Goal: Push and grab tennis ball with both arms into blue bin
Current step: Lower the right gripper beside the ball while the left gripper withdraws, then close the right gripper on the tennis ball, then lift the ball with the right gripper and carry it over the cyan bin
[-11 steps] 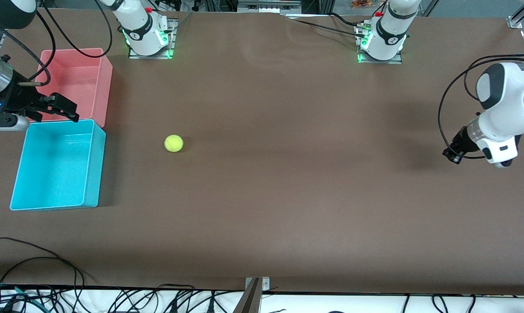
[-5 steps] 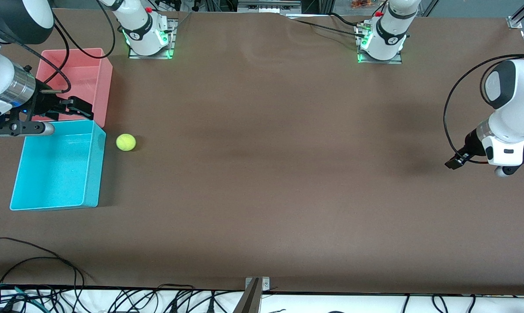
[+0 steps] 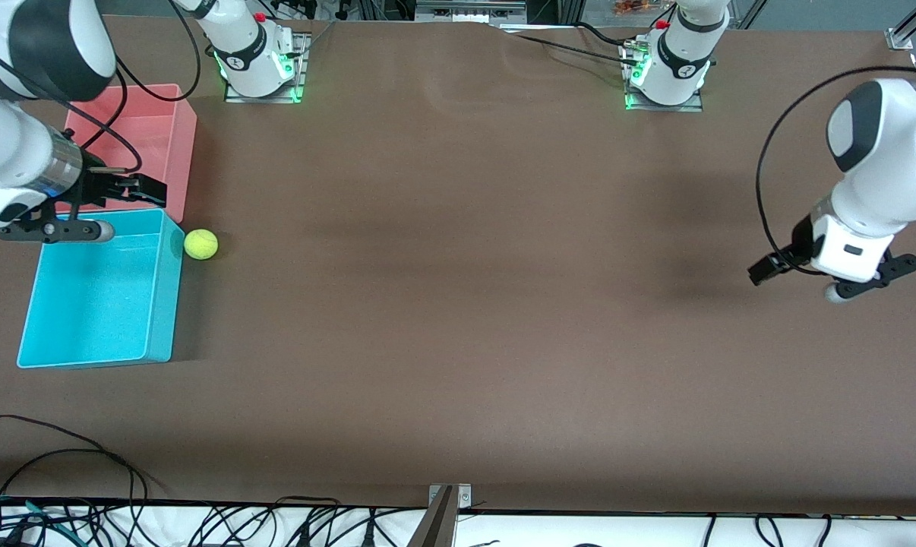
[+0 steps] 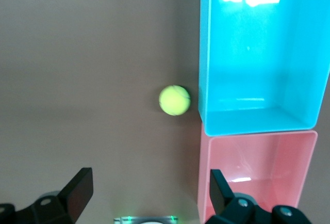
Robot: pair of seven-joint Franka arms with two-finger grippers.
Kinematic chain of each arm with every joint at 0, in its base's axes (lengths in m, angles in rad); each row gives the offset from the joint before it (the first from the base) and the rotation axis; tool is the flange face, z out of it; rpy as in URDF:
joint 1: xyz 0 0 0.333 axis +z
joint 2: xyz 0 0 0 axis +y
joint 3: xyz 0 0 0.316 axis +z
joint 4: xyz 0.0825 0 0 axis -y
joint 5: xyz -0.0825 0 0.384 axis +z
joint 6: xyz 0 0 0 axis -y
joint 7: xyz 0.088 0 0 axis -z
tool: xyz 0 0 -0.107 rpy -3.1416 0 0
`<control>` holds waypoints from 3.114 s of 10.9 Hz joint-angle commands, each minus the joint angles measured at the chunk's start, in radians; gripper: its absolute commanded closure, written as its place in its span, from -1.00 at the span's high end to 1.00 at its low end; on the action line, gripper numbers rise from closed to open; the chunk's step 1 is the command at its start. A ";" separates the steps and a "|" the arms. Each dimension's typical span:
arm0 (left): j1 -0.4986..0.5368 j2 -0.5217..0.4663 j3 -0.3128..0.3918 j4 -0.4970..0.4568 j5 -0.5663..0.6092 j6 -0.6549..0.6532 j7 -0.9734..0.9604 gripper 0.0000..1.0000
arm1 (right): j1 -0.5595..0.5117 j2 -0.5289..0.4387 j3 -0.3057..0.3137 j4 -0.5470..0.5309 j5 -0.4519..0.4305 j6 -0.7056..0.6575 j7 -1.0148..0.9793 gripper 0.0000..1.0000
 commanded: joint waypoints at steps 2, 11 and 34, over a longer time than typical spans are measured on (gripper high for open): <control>-0.378 -0.105 0.347 0.137 -0.103 -0.176 0.302 1.00 | 0.002 -0.016 0.000 -0.206 -0.043 0.146 0.015 1.00; -0.564 -0.044 0.468 0.336 -0.141 -0.213 0.481 1.00 | 0.005 0.182 0.006 -0.495 -0.043 0.639 -0.005 1.00; -0.417 -0.028 0.385 0.436 -0.126 -0.442 0.504 1.00 | 0.005 0.323 -0.003 -0.443 -0.164 0.754 0.067 -0.13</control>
